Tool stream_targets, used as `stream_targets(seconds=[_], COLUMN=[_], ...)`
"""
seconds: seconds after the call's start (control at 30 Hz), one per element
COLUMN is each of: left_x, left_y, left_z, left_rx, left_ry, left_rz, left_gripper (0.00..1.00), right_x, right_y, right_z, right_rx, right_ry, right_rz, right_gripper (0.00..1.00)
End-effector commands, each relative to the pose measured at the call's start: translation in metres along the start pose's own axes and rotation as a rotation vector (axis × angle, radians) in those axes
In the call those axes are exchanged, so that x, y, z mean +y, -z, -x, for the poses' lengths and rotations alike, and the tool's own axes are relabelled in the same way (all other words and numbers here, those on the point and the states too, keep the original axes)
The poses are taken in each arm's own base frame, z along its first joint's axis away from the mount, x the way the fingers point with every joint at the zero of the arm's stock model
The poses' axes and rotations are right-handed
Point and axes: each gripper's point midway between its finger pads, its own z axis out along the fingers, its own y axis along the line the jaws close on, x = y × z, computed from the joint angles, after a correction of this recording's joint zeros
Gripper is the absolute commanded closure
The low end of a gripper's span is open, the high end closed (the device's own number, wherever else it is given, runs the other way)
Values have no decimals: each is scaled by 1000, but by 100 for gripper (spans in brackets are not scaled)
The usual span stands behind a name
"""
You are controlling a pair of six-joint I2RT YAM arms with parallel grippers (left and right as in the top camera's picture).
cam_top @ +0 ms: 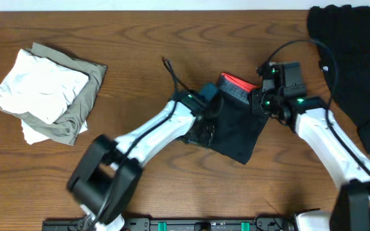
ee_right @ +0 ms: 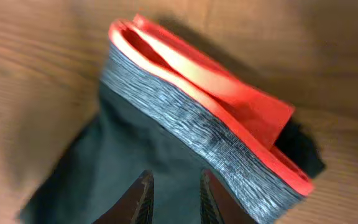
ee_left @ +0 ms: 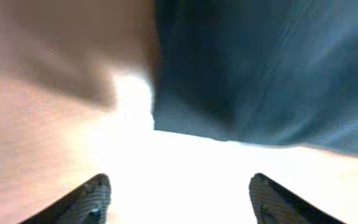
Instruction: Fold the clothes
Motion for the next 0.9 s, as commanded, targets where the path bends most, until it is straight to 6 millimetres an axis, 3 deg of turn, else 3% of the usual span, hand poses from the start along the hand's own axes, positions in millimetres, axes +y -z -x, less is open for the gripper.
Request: stream_targets(seconds=[0.0,0.1,0.27,0.37,0.63,0.87], left_x=[18,13,39,45,47,43], left_y=[17,16,8,3,-21,-39], left_z=[33,52,75,79,76,70], left_rx=[-145,-198,-236,-229,-172,-129], left_ry=[-114,-212,-146,-118,-86,-78], left_rz=[51,-41,-126,-245,-350,-383], left_gripper=[18,16,15,12,12,12], right_x=[2,-3,-18,-24,-35,-31], right_y=[9,3,-22,-40,-85,-105], right_z=[-4,-23,-56,-70,-87,-73], right_rx=[22,96,221,281,330,257], right_ry=[17,2,-18,-28,-37,0], right_rz=[0,-15,-62,-72,-79,-50], right_gripper=[78,78,77,77,79,80])
